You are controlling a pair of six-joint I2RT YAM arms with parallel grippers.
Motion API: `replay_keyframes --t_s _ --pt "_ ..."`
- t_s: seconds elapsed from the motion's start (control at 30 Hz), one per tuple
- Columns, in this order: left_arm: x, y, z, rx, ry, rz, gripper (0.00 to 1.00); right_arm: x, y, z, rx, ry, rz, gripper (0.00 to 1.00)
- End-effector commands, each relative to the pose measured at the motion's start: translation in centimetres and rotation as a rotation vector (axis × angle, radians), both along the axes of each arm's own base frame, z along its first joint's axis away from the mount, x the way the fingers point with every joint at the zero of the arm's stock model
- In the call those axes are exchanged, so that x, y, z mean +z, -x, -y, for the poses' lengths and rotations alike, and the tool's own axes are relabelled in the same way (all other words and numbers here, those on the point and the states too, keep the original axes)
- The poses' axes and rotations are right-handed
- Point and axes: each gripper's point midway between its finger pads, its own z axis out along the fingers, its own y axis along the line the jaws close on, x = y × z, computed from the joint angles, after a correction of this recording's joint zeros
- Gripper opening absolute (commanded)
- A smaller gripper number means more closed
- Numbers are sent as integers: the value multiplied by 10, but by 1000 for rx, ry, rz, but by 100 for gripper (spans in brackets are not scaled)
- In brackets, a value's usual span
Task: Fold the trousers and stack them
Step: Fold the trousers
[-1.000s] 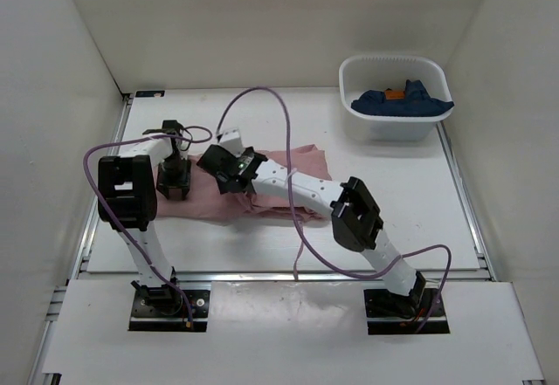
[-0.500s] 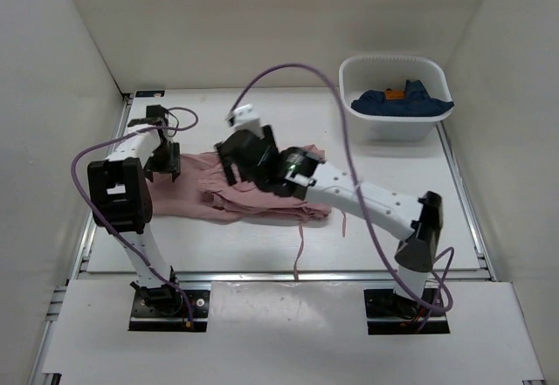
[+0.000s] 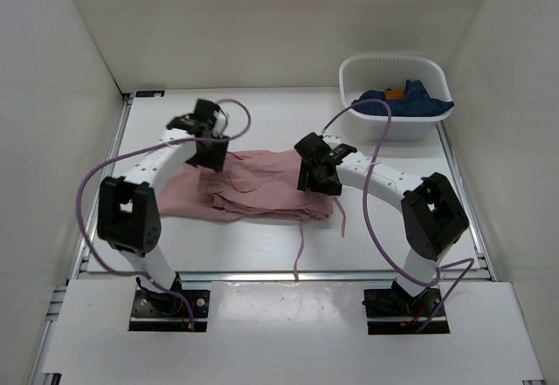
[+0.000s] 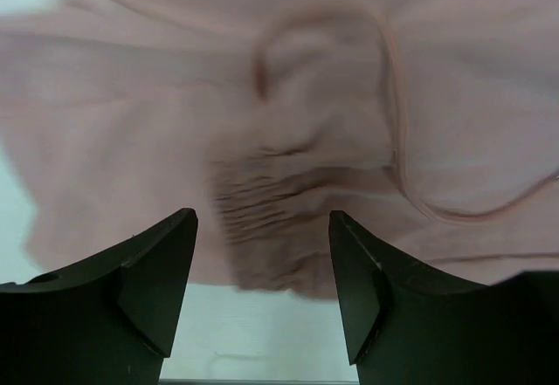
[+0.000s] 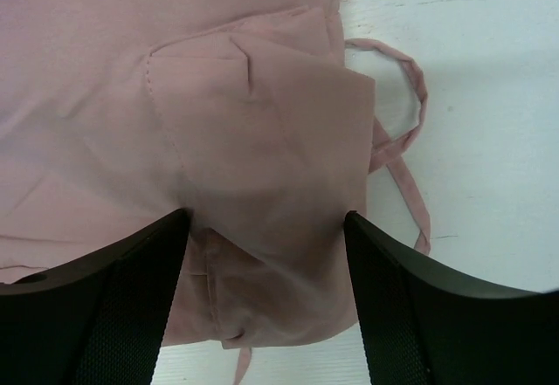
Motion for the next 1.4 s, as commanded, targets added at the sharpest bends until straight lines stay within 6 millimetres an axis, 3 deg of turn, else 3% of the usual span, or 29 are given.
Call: replay_keyframes --t_s 0.0,0.03,0.17,0.3,0.4,0.47,0.53,0.6,0.73,0.8,0.87,0.9,0.93,0.97,1.0,1.03,1.07,1.13,1.2,1.23,1.27,1.3,1.33,1.37 --pt "-70 27 -6 -8 -89 -154 73 -3 -4 -14 -19 -42 -6 75" --pt "-82 33 -9 -10 -126 -173 73 -12 2 -6 -23 -13 -23 75" --pt "-89 32 0 -30 -103 -181 72 -22 2 12 -80 -11 -24 76" --pt "-87 31 11 -56 -91 -173 72 2 2 16 -55 -48 22 96" --pt "-91 36 14 -70 -87 -187 72 5 11 12 18 -100 10 99" --pt "-93 39 15 -74 -80 -199 72 0 19 -2 67 -186 -35 99" --pt "-94 40 17 -77 -72 -201 73 -24 32 -14 85 -247 -143 99" --pt "-91 39 17 -77 -72 -201 73 -44 34 -10 43 -236 -196 99" --pt "-66 35 25 -90 -29 -173 74 -67 37 0 -83 -313 -279 83" --pt "-41 30 27 -90 10 -139 75 -67 36 2 -103 -344 -293 61" --pt "-23 27 22 -72 29 -110 77 -51 30 11 -105 -320 -256 36" --pt "-21 29 16 -56 37 -128 82 -38 20 18 -129 -307 -216 18" --pt "-16 29 14 -52 31 -113 82 -29 27 35 -149 -246 -226 11" --pt "-20 32 5 -32 10 -129 82 -6 23 47 -160 -223 -171 0" --pt "-23 35 0 -24 -12 -135 82 17 7 70 -222 -154 -84 0" --pt "-30 41 -6 -13 -44 -155 82 35 21 93 -242 -74 -94 0" --pt "-37 41 -6 -13 -51 -177 82 50 21 111 -262 -18 -74 0" --pt "-45 42 -1 -24 -29 -206 82 88 29 133 -259 83 -53 0" --pt "-54 40 8 -42 -14 -234 82 113 31 154 -236 194 -27 0" --pt "-53 34 11 -46 -3 -228 82 134 25 158 -239 217 -1 0" --pt "-54 32 17 -61 -5 -230 82 141 41 165 -217 291 -58 0" --pt "-63 30 19 -63 -3 -256 82 150 43 167 -205 335 -64 0" --pt "-63 26 30 -86 16 -255 82 158 36 161 -164 372 -68 0" --pt "-67 26 37 -101 24 -265 82 157 38 140 -88 350 -76 0"
